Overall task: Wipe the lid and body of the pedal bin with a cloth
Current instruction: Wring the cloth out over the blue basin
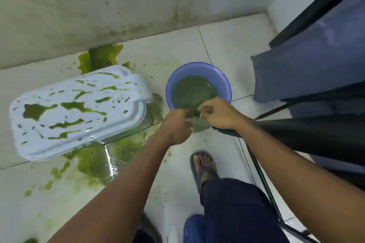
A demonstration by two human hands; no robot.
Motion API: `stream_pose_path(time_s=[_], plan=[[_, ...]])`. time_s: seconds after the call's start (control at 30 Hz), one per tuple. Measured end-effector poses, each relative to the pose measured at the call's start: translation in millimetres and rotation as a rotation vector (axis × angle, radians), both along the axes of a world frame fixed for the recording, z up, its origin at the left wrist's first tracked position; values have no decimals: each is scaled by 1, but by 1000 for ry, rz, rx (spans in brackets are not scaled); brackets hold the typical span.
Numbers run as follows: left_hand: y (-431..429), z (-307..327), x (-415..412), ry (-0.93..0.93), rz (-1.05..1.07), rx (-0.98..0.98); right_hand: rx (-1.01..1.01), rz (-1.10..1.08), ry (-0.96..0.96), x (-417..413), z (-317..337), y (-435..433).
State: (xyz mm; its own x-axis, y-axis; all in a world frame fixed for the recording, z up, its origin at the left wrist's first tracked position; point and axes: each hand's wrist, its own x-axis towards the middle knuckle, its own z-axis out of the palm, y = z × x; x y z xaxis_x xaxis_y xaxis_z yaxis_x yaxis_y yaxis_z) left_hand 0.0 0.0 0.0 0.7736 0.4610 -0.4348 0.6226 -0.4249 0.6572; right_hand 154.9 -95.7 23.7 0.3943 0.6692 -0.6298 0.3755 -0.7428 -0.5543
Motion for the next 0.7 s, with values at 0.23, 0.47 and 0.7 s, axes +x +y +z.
stream_pose_path(time_s=[0.23,0.47,0.7], plan=[[-1,-151,17,160,-272,354,-176,259,-108,19,-142,-15],[-8,-158,22,137,-289,488,-44,245,-145,31,-162,-17],[-34,-67,-40,-52,74,240,85,424,2,22,-53,-3]])
